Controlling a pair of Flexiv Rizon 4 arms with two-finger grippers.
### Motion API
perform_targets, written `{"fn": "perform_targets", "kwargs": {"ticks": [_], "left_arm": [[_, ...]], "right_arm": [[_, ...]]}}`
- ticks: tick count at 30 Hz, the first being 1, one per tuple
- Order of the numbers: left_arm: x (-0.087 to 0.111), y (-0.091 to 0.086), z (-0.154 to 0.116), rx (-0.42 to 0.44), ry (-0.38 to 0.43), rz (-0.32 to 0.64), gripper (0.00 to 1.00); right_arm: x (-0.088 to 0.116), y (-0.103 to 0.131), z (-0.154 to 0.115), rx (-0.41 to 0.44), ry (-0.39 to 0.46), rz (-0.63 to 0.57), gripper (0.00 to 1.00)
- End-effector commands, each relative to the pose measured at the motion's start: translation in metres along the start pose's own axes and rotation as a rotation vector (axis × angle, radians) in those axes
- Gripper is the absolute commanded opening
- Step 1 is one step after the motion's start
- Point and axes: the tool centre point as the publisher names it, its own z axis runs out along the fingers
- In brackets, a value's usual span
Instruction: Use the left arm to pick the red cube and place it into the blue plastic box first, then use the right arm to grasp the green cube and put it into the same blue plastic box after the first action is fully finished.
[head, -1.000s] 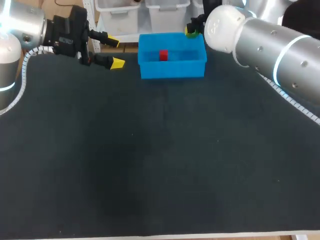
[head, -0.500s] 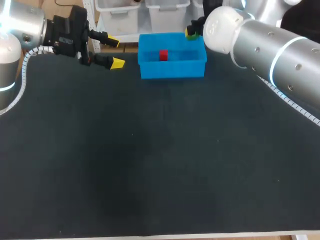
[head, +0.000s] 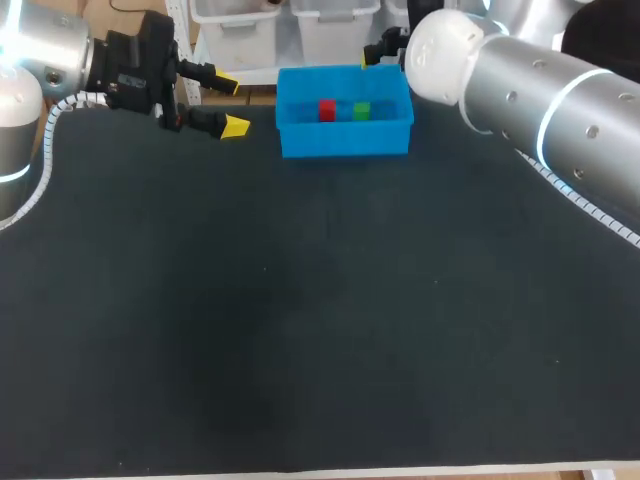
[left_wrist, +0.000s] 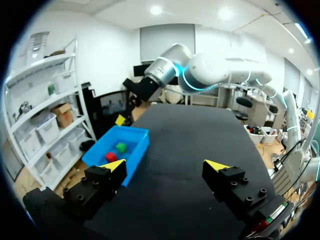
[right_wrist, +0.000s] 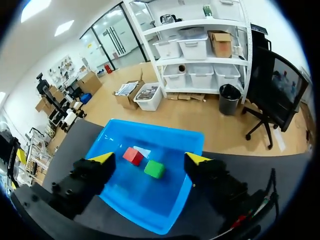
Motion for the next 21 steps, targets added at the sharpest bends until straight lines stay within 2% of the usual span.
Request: {"fn": "perform_targets", "kwargs": {"ticks": [1,18,21], "left_arm": [[0.001,0.000,0.000,-0.002,-0.005,0.004,1.00],[0.001,0.000,0.000,-0.002,-0.005,0.004,1.00],[0.001,0.000,0.000,-0.002,-0.005,0.004,1.00]], "right_arm": [[-0.010,0.001,-0.006,-0.007,-0.001,-0.003,1.00],[-0.014,0.018,-0.048,0.009,-0.103,-0.032,1.00],[-0.014,0.018,-0.048,0.009,-0.103,-0.032,1.00]]}}
